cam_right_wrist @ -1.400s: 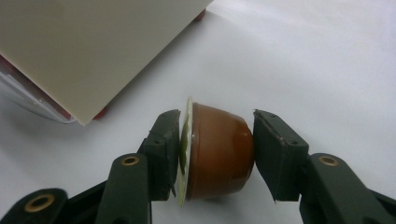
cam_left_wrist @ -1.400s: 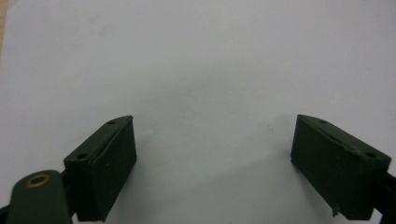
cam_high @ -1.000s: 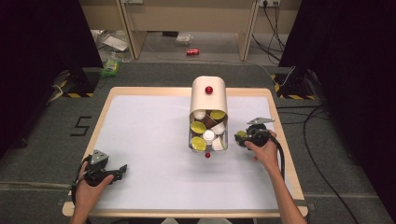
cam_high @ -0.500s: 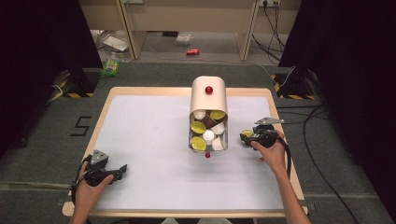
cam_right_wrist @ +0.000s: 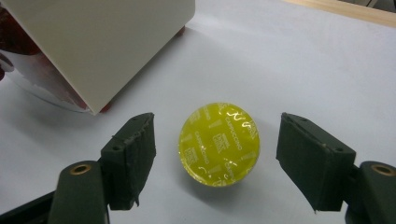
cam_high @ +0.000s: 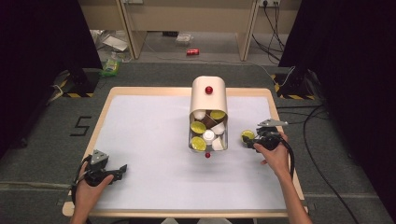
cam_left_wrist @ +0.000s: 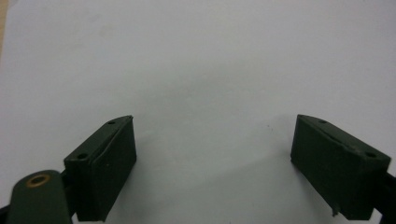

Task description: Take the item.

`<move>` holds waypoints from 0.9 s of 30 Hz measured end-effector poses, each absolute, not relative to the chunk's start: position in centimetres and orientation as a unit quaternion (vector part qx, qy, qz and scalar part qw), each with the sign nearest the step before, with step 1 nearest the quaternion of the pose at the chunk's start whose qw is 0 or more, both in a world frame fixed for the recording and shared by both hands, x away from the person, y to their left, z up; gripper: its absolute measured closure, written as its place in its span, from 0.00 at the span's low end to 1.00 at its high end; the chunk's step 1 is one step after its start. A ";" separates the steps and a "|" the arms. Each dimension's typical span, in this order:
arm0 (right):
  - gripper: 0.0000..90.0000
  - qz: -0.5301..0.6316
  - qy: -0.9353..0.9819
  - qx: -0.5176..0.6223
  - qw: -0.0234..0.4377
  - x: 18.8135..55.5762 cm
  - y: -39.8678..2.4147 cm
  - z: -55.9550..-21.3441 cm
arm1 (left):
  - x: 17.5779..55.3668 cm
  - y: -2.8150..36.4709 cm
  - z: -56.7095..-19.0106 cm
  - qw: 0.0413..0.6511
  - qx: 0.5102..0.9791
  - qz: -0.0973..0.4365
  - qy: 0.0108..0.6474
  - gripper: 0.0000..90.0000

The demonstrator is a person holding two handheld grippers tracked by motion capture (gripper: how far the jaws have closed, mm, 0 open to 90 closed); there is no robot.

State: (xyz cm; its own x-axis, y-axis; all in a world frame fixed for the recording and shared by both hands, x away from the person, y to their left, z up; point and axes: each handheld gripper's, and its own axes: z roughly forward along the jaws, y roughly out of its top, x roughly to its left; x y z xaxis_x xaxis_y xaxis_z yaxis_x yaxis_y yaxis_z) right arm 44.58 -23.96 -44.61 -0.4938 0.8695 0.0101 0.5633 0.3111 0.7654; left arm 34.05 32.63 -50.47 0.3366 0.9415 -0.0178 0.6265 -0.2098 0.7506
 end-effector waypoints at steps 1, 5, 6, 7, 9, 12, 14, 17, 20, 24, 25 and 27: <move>0.31 0.367 0.783 0.456 0.209 44.5 -24.0 -44.6 | 34.1 32.6 -50.5 0.341 0.743 0.231 0.528 0.15; 0.29 0.364 0.784 0.457 0.209 43.9 -24.0 -44.6 | 34.1 32.6 -50.5 0.341 0.743 0.231 0.528 0.15; 0.28 0.364 0.785 0.456 0.209 43.8 -24.0 -44.5 | 34.1 32.6 -50.5 0.341 0.743 0.231 0.528 0.15; 0.27 0.363 0.785 0.457 0.209 43.6 -24.0 -44.5 | 34.1 32.6 -50.5 0.342 0.743 0.231 0.528 0.15; 0.26 0.363 0.785 0.456 0.208 43.3 -24.1 -44.5 | 34.1 32.6 -50.5 0.342 0.743 0.231 0.528 0.15; 0.24 0.363 0.786 0.457 0.207 42.6 -24.2 -44.4 | 34.1 32.6 -50.5 0.341 0.743 0.231 0.528 0.15; 0.23 0.362 0.786 0.457 0.204 42.1 -24.3 -44.4 | 34.1 32.6 -50.5 0.342 0.743 0.231 0.528 0.15; 0.22 0.365 0.784 0.460 0.203 41.6 -24.5 -44.5 | 34.1 32.6 -50.5 0.342 0.743 0.231 0.528 0.15; 0.22 0.363 0.785 0.460 0.201 41.0 -24.6 -44.7 | 34.1 32.6 -50.5 0.342 0.743 0.231 0.528 0.15; 0.22 0.364 0.787 0.456 0.200 40.3 -24.4 -44.9 | 34.0 32.6 -50.5 0.342 0.743 0.231 0.528 0.15; 0.22 0.365 0.787 0.456 0.199 40.1 -24.4 -44.9 | 34.1 32.6 -50.5 0.342 0.743 0.231 0.528 0.15; 0.22 0.365 0.788 0.453 0.199 39.7 -24.4 -45.0 | 34.0 32.6 -50.5 0.342 0.743 0.231 0.528 0.15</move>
State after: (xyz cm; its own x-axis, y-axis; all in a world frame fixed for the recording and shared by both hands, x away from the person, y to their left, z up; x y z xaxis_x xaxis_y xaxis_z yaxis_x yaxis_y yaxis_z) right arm 39.72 -24.36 -44.96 -0.5101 0.8600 0.0181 0.5696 0.3219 0.7562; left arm 34.05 32.63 -50.48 0.3362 0.9416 -0.0180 0.6261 -0.2092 0.7512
